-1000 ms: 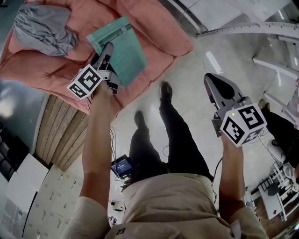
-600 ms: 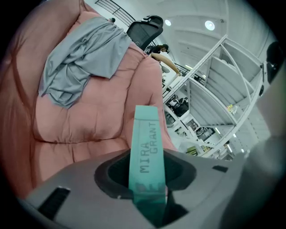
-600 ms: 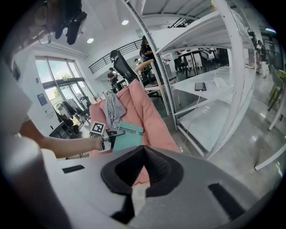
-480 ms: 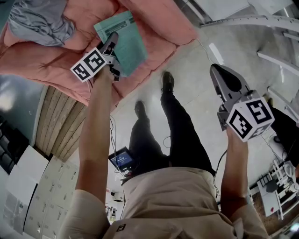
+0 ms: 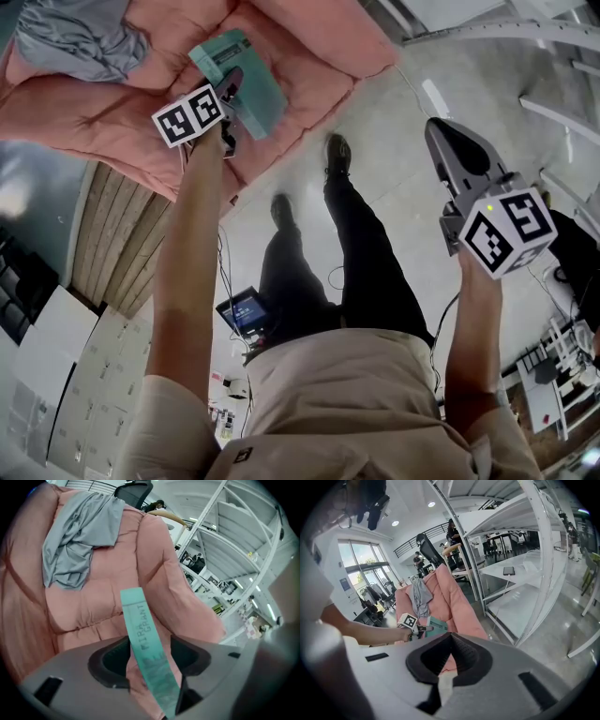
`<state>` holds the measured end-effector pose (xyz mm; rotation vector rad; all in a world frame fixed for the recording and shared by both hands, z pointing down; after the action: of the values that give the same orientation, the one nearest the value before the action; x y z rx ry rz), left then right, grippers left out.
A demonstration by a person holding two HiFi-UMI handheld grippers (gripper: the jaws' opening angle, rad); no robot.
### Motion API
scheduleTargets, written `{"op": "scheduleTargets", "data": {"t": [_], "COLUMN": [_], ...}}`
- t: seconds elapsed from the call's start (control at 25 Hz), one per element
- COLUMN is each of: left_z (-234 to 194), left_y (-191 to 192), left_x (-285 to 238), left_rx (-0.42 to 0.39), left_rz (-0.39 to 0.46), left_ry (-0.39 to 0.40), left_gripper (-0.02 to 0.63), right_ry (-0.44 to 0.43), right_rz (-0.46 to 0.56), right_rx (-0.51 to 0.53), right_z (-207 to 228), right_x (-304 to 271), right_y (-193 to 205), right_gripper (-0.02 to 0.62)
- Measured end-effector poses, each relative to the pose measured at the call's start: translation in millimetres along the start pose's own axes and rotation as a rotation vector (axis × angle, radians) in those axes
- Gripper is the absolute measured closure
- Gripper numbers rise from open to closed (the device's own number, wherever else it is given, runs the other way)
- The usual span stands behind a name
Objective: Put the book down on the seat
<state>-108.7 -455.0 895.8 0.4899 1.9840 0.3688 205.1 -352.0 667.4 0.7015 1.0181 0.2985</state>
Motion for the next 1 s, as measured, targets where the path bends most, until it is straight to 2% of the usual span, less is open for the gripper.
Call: {"op": "scheduleTargets", "data": {"t": [0.16,0.32,0.4,0.56,0.72,0.84,1.0], "left_z": [-7.1,0.4,9.2,31.7,59.2,81.4,112.5], "left_y": [-6.2,-32.8,-43.8,-66.6,-86.6,-98.5,-117.5], "left_x": [5.6,34.5,47.8,70.2,103.8,131.5,184.1], "left_rx": [-0.130,-0.302,-0.357,-0.439,-0.488,-0.502,-0.514], "left_rz": [-0.018,0.034,0.061,0.133,0.208,0.263,0.358], "left_ry": [-0.087,-0.177,-0.185,-0.167,-0.125,-0.082,-0.014], "left_gripper": [0.325,0.318,0.319,0.319,0.325,0.365,0.454], "right_ry": [-0.002,-0.006,-0.008,-0.014,-0.019,-0.025,-0.028], "right_rz": [0.005,0.021,0.030,0.049,0.075,0.094,0.137], "right_rx": [0.001,0.010,0.014,0.027,0.042,0.056,0.079], "right_z": [0.3,-8.9,-15.8,-27.4,-43.4,-54.6,-75.4], "right_x": [1.2,7.6,12.0,16.6,26.2,35.5,52.5], "right_y": [-0.5,-8.2,-13.6,-25.4,-40.6,-52.2,-69.5], "right_gripper": [0.603,0.603,0.603,0.603,0.603,0.603,0.603]}}
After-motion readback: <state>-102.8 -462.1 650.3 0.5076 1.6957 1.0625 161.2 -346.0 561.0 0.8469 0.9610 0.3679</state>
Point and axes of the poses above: the fingertips, and each gripper's own axes: x backward along the fingers, z to its right, y out of its underside, the point moved 1 cm from there along x, backward along the fingers, and after that the axes turned 4 degrees about x, right-handed, at the moved point
